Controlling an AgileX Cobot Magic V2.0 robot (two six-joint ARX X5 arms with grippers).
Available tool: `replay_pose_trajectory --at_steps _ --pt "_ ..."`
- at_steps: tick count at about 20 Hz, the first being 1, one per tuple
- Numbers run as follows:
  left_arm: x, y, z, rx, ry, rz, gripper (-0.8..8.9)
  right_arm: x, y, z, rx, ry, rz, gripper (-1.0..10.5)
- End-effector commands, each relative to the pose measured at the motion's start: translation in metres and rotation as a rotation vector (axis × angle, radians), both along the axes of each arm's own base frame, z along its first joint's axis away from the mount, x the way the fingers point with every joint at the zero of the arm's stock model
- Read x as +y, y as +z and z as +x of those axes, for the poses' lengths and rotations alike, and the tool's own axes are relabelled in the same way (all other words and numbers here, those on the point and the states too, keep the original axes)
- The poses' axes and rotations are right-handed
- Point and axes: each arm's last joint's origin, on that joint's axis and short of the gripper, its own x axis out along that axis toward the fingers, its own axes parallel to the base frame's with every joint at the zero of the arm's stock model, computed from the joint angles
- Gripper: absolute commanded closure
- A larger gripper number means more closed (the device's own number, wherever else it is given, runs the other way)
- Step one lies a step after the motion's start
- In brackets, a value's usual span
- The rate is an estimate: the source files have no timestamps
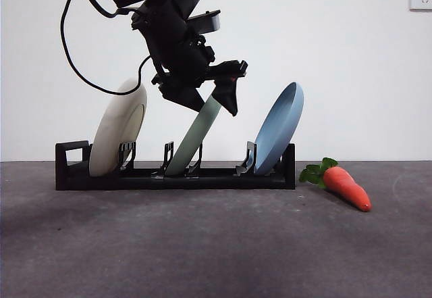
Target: Take the green plate from the plate rack,put the plate on the table,take the carrot from the table,put the carrot in the plate
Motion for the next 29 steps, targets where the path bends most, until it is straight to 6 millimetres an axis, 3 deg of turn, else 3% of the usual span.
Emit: replay_pose_trajectory --at_steps 1,9,16,19,23,25,29 --pt "-0.001 -0.004 0.002 0.014 0.008 -0.017 8.22 0.000 0.001 0.000 -0.003 -0.006 0.005 2.9" --pt "0.003 0.008 0.000 0.006 0.025 -0.048 8.22 0.000 0.001 0.000 -0.003 -0.006 0.005 2.9" --pt "0.015 0.064 -0.022 -0.065 -0.033 -0.159 8.22 0.000 0.001 0.000 -0.004 -0.006 0.005 2.9" --pt "0.022 0.096 -0.050 -0.062 -0.079 -0.172 8.21 0.000 0.001 0.000 -0.003 -0.006 0.005 2.9" --pt "0.027 0.129 -0.112 -0.051 -0.181 0.007 8.21 0.000 0.001 0.000 -0.004 -0.006 0.005 2.9" --pt "0.021 0.130 -0.139 -0.046 -0.176 0.163 8.20 0.000 0.001 0.000 -0.004 -0.006 0.005 2.9" --pt "-0.002 0.107 -0.173 0.005 -0.268 0.414 8.19 0.000 0.001 0.000 -0.005 -0.006 0.006 2.9"
